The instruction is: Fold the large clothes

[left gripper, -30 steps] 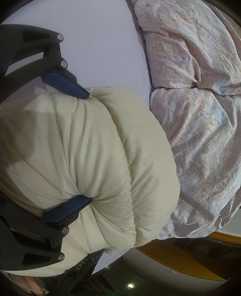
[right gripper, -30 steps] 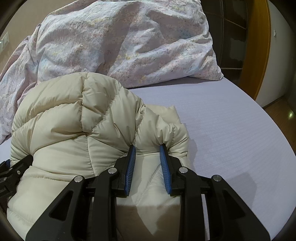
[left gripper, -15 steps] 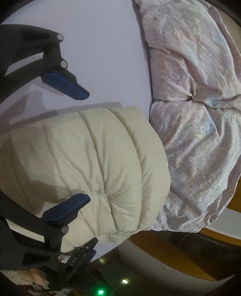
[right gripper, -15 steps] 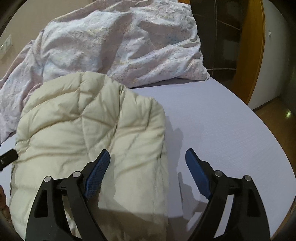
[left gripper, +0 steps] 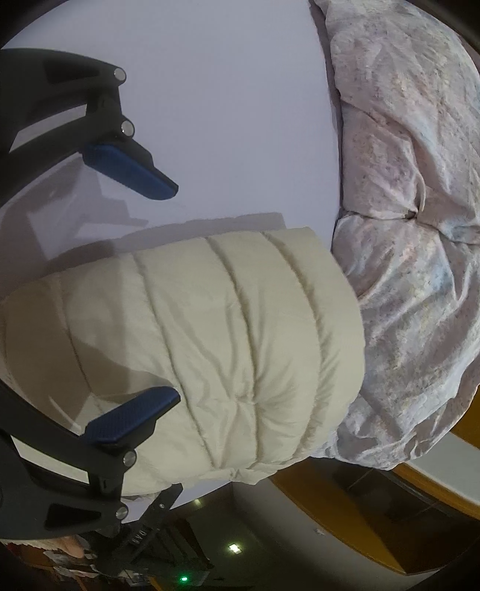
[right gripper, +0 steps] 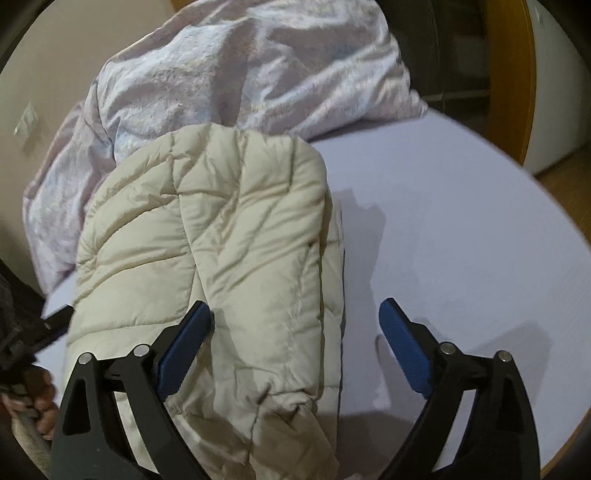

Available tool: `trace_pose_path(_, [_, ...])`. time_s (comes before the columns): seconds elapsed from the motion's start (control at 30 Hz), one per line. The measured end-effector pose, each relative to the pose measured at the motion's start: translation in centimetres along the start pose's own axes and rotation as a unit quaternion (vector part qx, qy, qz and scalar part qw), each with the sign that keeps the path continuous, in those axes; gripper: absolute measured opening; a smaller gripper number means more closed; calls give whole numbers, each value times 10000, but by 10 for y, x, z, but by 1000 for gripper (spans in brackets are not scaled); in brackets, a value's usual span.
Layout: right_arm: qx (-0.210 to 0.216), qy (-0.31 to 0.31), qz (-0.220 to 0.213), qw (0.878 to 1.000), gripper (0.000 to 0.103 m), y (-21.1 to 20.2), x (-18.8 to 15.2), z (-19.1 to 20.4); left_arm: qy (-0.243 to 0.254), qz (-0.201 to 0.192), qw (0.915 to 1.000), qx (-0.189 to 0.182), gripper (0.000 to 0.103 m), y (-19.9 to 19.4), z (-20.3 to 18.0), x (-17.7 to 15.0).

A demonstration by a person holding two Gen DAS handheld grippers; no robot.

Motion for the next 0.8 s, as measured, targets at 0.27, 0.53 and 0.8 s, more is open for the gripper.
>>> trace_pose_path(0.27, [792, 694, 519, 9931, 100, 17, -4, -16, -88, 344, 9982, -490, 101, 16, -9, -6])
trace_pose_path(0.53, [1649, 975, 1032, 9760, 102, 39, -3, -8, -306, 671, 9931, -907, 101, 31, -6, -7])
trace_pose_path(0.8, [1952, 786, 1331, 9685, 102, 53, 3, 7, -507, 991, 9855, -1282, 101, 47, -9, -7])
Point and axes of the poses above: each gripper's, at about its wrist camera, not at the fingertips, and y roughly the way its jaws point, z to its left, x to its top, the point moved 3 cm from there along y, roughly the way its jaws point, and after that the axes turned 13 degrees about x, right-handed, at the moved point
